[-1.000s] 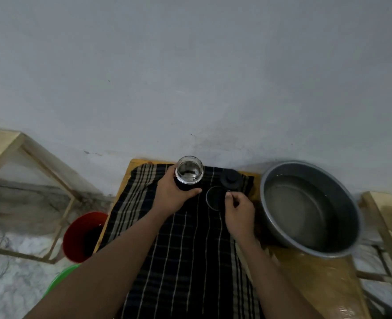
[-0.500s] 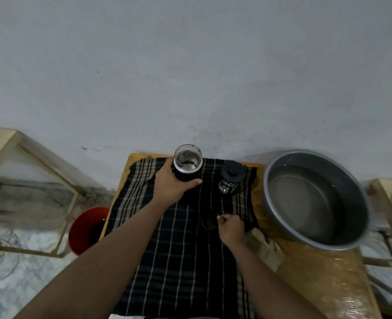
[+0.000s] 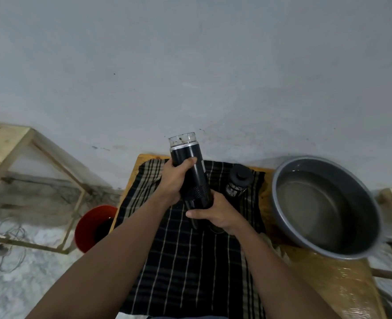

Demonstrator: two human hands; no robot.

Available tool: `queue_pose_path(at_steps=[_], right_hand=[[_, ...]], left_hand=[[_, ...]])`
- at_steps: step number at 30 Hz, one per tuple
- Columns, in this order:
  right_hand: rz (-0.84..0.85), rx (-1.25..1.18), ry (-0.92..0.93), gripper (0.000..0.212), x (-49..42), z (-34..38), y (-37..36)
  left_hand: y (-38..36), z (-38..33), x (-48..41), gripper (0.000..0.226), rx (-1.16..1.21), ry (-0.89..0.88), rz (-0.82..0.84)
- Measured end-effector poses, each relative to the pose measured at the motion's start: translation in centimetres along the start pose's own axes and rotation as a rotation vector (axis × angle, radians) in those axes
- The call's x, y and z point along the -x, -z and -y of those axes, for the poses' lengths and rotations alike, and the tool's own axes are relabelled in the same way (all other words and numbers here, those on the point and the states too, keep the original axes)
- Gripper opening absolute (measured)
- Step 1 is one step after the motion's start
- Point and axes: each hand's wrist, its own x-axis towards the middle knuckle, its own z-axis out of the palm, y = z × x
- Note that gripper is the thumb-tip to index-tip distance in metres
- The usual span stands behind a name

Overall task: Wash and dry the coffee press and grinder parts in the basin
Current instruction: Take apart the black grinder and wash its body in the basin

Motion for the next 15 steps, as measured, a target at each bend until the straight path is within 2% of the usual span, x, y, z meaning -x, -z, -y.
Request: queue_pose_path(at_steps=[4,8,11,15], right_hand=[[-0.118,0.045,0.034,0.05,0.3,0.2,-1.0],[-0.22,0.083,0.072,0.052,0.2,-0.2,-2.3],[-0.27,0.069,0.08,0.051,0.4,-0.2,-2.8],[-0.281,0.052,0.057,0.049,0.8,0.1,-3.3]], left_hand=[[-0.1,-0.2,-0.1,0.042,-0.039,-0.01,-0.038],[-0.7,-0.3,0.3,0.034,-0.064,-0.063,-0.101],[-1.1,-0.3,0.3,0.036,-0.102,-0.105,-0.124],[-1.3,-0.3,0.6,0.037,-0.135,-0.128,-0.147]])
